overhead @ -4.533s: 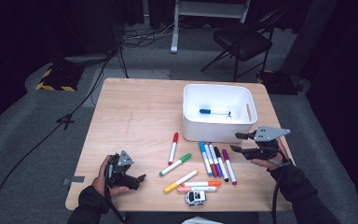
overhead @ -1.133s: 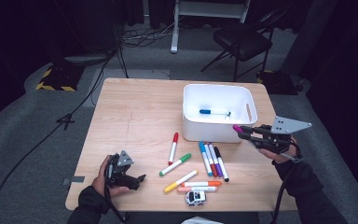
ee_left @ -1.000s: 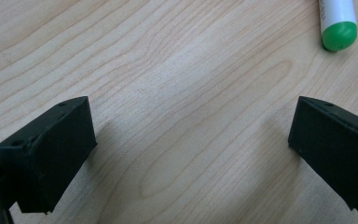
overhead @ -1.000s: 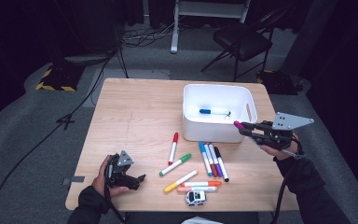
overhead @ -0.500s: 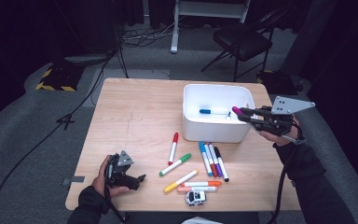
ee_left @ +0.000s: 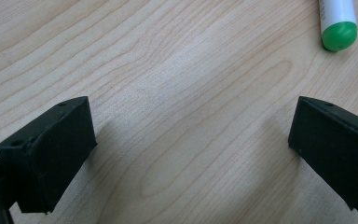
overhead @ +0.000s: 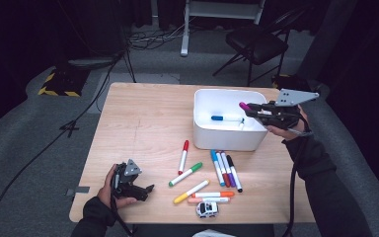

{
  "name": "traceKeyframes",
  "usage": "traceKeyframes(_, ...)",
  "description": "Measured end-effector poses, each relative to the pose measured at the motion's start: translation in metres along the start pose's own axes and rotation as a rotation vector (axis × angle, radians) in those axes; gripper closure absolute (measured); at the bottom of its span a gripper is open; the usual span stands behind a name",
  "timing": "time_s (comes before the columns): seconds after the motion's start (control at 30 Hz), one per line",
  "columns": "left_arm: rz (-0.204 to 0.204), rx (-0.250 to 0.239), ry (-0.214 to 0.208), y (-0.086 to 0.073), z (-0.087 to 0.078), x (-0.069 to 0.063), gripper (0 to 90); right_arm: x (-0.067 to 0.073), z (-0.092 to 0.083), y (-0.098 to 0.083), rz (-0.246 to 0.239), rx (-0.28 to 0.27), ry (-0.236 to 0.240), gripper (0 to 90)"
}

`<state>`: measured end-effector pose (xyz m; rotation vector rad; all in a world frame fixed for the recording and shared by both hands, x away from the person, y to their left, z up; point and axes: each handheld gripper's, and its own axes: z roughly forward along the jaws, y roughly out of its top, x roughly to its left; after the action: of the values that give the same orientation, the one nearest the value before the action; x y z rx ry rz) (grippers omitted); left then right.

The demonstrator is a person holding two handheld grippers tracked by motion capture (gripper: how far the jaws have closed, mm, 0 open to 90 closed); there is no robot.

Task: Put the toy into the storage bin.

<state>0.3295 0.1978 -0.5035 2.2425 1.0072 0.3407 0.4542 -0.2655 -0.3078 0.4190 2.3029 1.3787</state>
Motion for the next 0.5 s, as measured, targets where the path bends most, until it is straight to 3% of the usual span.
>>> traceKeyframes(0.5, -0.003, -0.001, 0.001, 0.0, 0.0, 0.0, 0.8, -0.016, 0.041, -0.004, 0.004, 0.113, -0.032, 75.4)
